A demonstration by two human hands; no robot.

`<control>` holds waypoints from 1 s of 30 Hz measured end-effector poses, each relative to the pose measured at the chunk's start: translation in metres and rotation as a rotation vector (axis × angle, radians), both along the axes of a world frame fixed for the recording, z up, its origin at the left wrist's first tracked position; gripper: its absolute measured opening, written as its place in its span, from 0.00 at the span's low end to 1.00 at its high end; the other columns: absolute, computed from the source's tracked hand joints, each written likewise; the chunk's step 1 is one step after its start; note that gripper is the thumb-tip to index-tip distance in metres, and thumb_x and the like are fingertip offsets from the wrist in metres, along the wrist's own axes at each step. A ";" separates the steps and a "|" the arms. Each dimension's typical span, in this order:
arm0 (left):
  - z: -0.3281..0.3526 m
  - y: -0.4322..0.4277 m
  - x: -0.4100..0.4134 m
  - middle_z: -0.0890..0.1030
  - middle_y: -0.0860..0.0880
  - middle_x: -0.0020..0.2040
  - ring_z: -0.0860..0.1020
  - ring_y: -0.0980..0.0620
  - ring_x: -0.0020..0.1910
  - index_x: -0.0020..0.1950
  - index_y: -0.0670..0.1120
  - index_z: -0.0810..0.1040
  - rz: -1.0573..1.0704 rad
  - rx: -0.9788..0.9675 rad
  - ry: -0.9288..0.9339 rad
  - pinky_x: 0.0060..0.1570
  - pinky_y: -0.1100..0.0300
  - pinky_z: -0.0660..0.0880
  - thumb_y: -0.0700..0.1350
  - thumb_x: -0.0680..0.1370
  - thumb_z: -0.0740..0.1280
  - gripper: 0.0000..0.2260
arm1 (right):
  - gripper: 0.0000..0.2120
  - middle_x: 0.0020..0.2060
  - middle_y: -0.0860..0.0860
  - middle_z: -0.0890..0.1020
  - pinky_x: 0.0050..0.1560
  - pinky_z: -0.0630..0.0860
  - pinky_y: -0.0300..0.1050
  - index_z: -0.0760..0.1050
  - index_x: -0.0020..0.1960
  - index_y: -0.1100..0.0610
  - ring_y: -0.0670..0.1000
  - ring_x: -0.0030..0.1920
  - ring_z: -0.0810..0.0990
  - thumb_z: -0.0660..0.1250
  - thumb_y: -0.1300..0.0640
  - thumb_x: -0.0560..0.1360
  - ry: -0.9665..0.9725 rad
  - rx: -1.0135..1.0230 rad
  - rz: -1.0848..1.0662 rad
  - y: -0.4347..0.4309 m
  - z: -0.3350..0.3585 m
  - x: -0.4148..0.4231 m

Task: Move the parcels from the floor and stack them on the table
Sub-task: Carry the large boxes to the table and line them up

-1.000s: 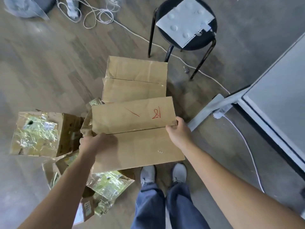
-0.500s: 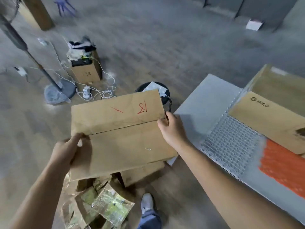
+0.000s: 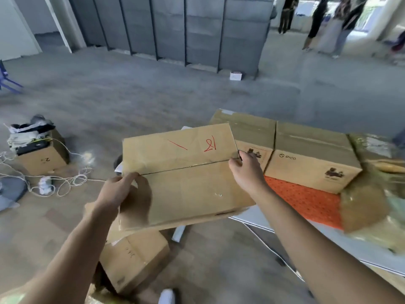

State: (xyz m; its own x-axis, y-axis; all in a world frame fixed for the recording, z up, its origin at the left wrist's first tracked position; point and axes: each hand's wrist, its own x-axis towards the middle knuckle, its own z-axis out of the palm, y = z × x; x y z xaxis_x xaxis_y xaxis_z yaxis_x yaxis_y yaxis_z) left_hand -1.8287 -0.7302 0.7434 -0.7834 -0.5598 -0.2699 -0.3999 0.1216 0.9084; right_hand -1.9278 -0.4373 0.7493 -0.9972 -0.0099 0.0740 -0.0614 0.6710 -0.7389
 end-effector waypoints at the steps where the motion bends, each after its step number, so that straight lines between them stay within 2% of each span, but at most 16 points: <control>1: -0.001 0.019 -0.007 0.81 0.39 0.45 0.77 0.44 0.44 0.40 0.43 0.80 -0.050 -0.003 -0.001 0.44 0.54 0.70 0.55 0.68 0.68 0.14 | 0.06 0.49 0.53 0.70 0.47 0.65 0.43 0.74 0.50 0.56 0.58 0.54 0.74 0.61 0.55 0.78 -0.010 0.021 -0.028 0.024 -0.002 0.004; 3: -0.003 0.058 -0.022 0.81 0.41 0.50 0.77 0.43 0.50 0.46 0.43 0.81 -0.151 -0.014 -0.034 0.51 0.53 0.72 0.55 0.70 0.68 0.16 | 0.06 0.47 0.55 0.71 0.45 0.65 0.44 0.73 0.46 0.56 0.58 0.50 0.75 0.60 0.55 0.78 -0.040 0.040 -0.101 0.071 -0.008 0.010; 6: -0.012 0.115 -0.047 0.79 0.44 0.53 0.76 0.45 0.53 0.56 0.43 0.79 -0.288 -0.031 -0.060 0.55 0.53 0.72 0.54 0.74 0.67 0.18 | 0.09 0.43 0.54 0.71 0.41 0.63 0.44 0.68 0.39 0.54 0.57 0.46 0.74 0.59 0.56 0.78 -0.089 0.066 -0.232 0.133 -0.013 0.019; 8: -0.019 0.149 -0.064 0.80 0.44 0.55 0.77 0.44 0.54 0.56 0.44 0.79 -0.391 -0.025 -0.071 0.57 0.52 0.73 0.53 0.74 0.67 0.16 | 0.06 0.46 0.54 0.72 0.44 0.64 0.44 0.71 0.46 0.55 0.56 0.48 0.73 0.58 0.55 0.79 -0.135 0.105 -0.296 0.168 -0.015 0.023; 11: -0.025 0.193 -0.091 0.80 0.44 0.55 0.77 0.43 0.55 0.58 0.44 0.78 -0.509 -0.026 -0.126 0.56 0.52 0.73 0.52 0.73 0.68 0.17 | 0.11 0.50 0.54 0.77 0.44 0.67 0.43 0.73 0.58 0.55 0.54 0.46 0.74 0.57 0.53 0.80 -0.187 0.174 -0.390 0.211 -0.020 0.025; 12: -0.027 0.207 -0.100 0.80 0.44 0.53 0.77 0.44 0.54 0.56 0.45 0.78 -0.545 -0.015 -0.146 0.56 0.52 0.73 0.51 0.73 0.68 0.16 | 0.12 0.51 0.54 0.78 0.44 0.68 0.43 0.74 0.60 0.55 0.53 0.46 0.74 0.58 0.53 0.80 -0.202 0.178 -0.419 0.223 -0.021 0.024; 15: -0.035 0.242 -0.126 0.80 0.47 0.46 0.78 0.45 0.49 0.45 0.49 0.78 -0.667 -0.015 -0.160 0.53 0.51 0.74 0.50 0.72 0.67 0.06 | 0.13 0.52 0.54 0.80 0.45 0.71 0.44 0.73 0.62 0.54 0.55 0.49 0.78 0.58 0.53 0.80 -0.270 0.204 -0.498 0.253 -0.025 0.018; 16: -0.040 0.252 -0.134 0.80 0.47 0.45 0.78 0.45 0.49 0.44 0.50 0.78 -0.704 -0.020 -0.164 0.51 0.52 0.74 0.51 0.70 0.67 0.06 | 0.13 0.51 0.54 0.80 0.45 0.72 0.45 0.73 0.63 0.54 0.55 0.49 0.79 0.59 0.54 0.80 -0.291 0.215 -0.521 0.261 -0.026 0.015; 18: -0.047 0.271 -0.149 0.81 0.47 0.46 0.79 0.46 0.47 0.48 0.49 0.79 -0.764 -0.010 -0.181 0.49 0.52 0.75 0.51 0.65 0.64 0.14 | 0.14 0.50 0.54 0.80 0.47 0.74 0.47 0.72 0.63 0.55 0.56 0.49 0.79 0.59 0.54 0.79 -0.320 0.221 -0.564 0.277 -0.027 0.008; 19: -0.050 0.280 -0.155 0.82 0.47 0.44 0.79 0.46 0.46 0.48 0.49 0.79 -0.776 -0.001 -0.186 0.49 0.52 0.76 0.50 0.65 0.64 0.13 | 0.14 0.50 0.54 0.80 0.49 0.76 0.49 0.71 0.63 0.55 0.56 0.50 0.79 0.59 0.54 0.78 -0.324 0.226 -0.577 0.284 -0.028 0.004; 21: -0.056 0.296 -0.165 0.80 0.47 0.41 0.78 0.46 0.43 0.42 0.49 0.76 -0.803 -0.014 -0.183 0.48 0.52 0.75 0.44 0.70 0.66 0.02 | 0.16 0.53 0.55 0.79 0.52 0.76 0.50 0.71 0.64 0.56 0.56 0.52 0.78 0.59 0.54 0.78 -0.337 0.255 -0.590 0.299 -0.032 -0.003; 23: -0.062 0.311 -0.173 0.80 0.47 0.40 0.78 0.46 0.43 0.39 0.50 0.75 -0.817 -0.019 -0.168 0.46 0.53 0.74 0.40 0.73 0.66 0.05 | 0.17 0.55 0.56 0.78 0.51 0.72 0.45 0.71 0.65 0.58 0.57 0.55 0.77 0.60 0.54 0.78 -0.362 0.302 -0.593 0.311 -0.035 -0.010; 25: -0.064 0.327 -0.179 0.81 0.46 0.41 0.79 0.45 0.43 0.40 0.50 0.76 -0.828 -0.024 -0.167 0.44 0.54 0.74 0.41 0.71 0.66 0.04 | 0.16 0.55 0.58 0.78 0.47 0.68 0.43 0.71 0.63 0.60 0.58 0.56 0.77 0.60 0.54 0.79 -0.397 0.357 -0.587 0.323 -0.039 -0.018; 28: -0.068 0.345 -0.186 0.78 0.46 0.38 0.76 0.45 0.40 0.40 0.48 0.76 -0.826 -0.055 -0.193 0.39 0.57 0.69 0.43 0.69 0.63 0.02 | 0.16 0.54 0.58 0.79 0.45 0.70 0.44 0.72 0.62 0.62 0.57 0.54 0.78 0.59 0.53 0.79 -0.452 0.410 -0.559 0.340 -0.043 -0.032; 30: -0.072 0.355 -0.192 0.78 0.48 0.38 0.75 0.44 0.42 0.43 0.48 0.75 -0.800 -0.074 -0.199 0.40 0.56 0.68 0.49 0.64 0.60 0.11 | 0.16 0.54 0.58 0.79 0.47 0.74 0.46 0.72 0.62 0.62 0.57 0.54 0.79 0.59 0.52 0.80 -0.473 0.431 -0.525 0.350 -0.046 -0.040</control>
